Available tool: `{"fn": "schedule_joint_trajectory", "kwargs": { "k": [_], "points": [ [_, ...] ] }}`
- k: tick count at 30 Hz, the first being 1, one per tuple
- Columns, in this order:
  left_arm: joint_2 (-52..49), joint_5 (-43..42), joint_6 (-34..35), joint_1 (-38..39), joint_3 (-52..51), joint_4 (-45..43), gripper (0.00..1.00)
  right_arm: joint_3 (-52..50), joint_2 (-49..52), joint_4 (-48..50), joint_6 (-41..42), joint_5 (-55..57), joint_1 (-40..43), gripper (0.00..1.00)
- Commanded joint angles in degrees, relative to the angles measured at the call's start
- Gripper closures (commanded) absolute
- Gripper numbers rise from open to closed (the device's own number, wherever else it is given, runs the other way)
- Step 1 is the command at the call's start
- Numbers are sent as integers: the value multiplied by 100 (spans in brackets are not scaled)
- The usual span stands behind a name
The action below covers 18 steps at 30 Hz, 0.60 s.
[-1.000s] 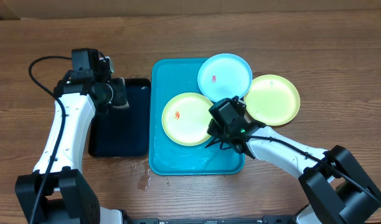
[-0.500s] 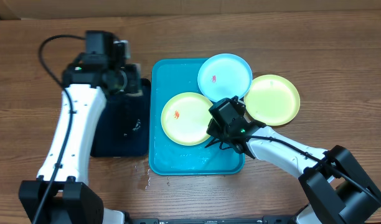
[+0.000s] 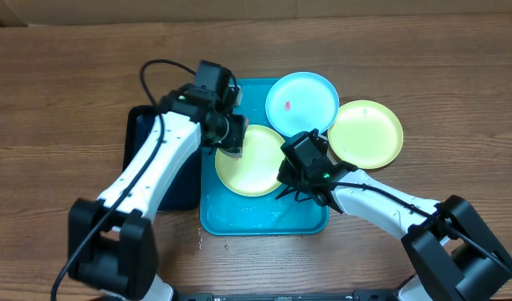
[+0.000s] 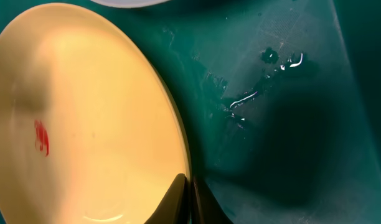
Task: Clean dirty plates on tray and stack at the side
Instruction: 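Carry the sponge onto the stained yellow plate and start scrubbing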
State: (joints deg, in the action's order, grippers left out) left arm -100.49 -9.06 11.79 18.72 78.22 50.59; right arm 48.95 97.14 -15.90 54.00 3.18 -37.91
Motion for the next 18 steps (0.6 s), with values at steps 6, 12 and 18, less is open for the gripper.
{"fn": "schedule_joint_trajectory", "kwargs": {
  "k": [6,12,18],
  "points": [
    [-514,-107,107,120,-20,-44,96,83,39,42,-46,-229,4,96],
    [-566,9,59,120,-20,-101,96,83,39,72,-44,-181,4,72],
    [-610,111,59,122,-24,-142,96,83,52,122,-46,-179,4,82]
  ]
}}
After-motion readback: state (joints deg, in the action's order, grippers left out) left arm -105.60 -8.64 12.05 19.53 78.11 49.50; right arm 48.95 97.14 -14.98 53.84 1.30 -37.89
